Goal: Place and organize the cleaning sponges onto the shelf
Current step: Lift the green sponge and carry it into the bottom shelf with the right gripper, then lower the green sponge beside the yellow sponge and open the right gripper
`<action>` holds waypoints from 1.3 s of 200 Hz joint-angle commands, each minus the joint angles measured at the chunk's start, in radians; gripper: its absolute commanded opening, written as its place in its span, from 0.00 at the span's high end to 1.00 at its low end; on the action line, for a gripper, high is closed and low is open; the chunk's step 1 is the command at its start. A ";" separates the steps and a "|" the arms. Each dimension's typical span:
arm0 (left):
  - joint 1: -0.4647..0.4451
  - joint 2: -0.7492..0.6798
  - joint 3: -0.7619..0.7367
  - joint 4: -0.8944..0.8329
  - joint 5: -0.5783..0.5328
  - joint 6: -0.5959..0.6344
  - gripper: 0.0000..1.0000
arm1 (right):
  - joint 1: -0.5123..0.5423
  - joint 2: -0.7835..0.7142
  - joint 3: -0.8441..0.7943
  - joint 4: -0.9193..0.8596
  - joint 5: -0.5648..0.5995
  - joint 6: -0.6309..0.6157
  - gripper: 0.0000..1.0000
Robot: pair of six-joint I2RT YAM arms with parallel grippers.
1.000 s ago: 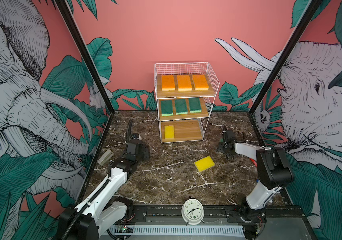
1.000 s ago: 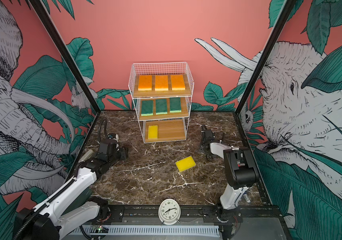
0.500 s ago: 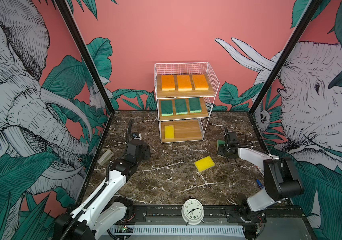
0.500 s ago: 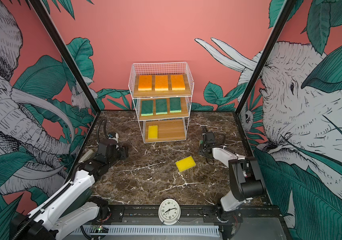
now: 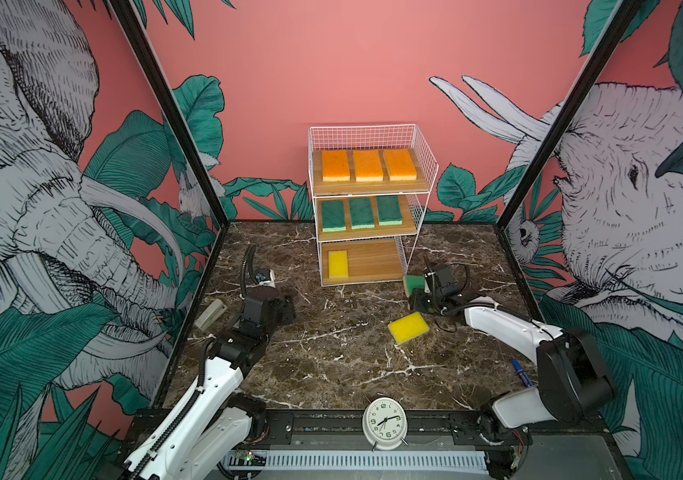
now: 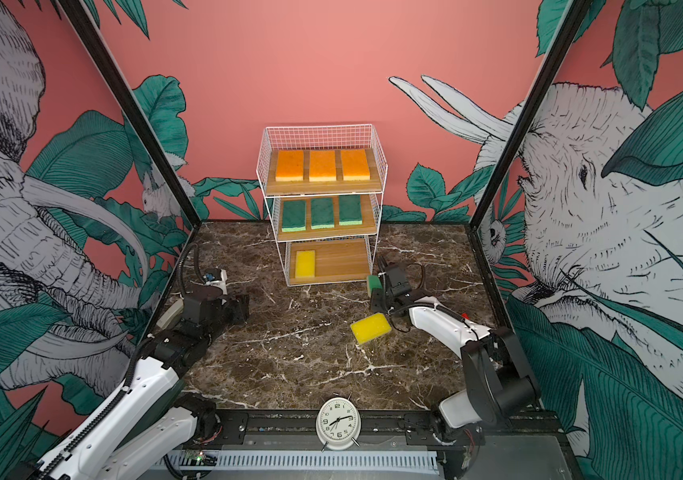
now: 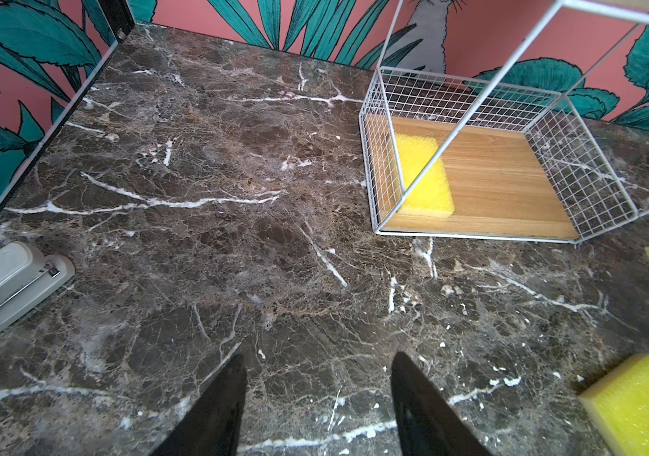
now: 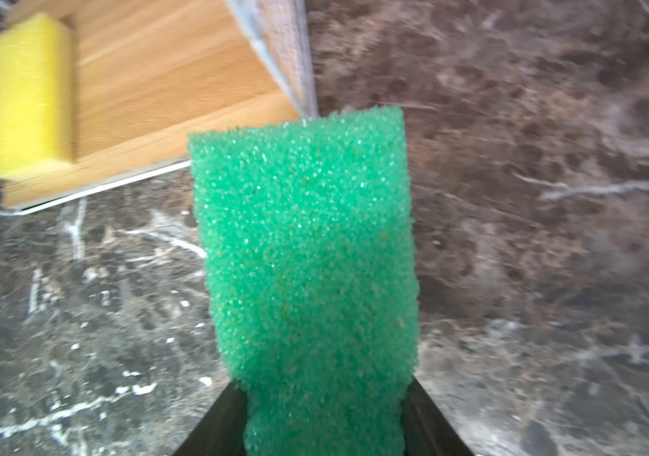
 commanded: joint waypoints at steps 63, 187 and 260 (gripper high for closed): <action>-0.003 -0.053 -0.024 -0.052 -0.056 0.040 0.39 | 0.137 0.197 0.145 0.124 0.011 0.066 0.46; 0.005 -0.092 -0.045 -0.023 -0.074 0.089 0.40 | 0.170 0.465 0.420 0.193 0.180 0.030 0.45; 0.008 -0.084 -0.057 0.008 -0.079 0.098 0.40 | 0.175 0.549 0.489 0.287 0.210 0.015 0.44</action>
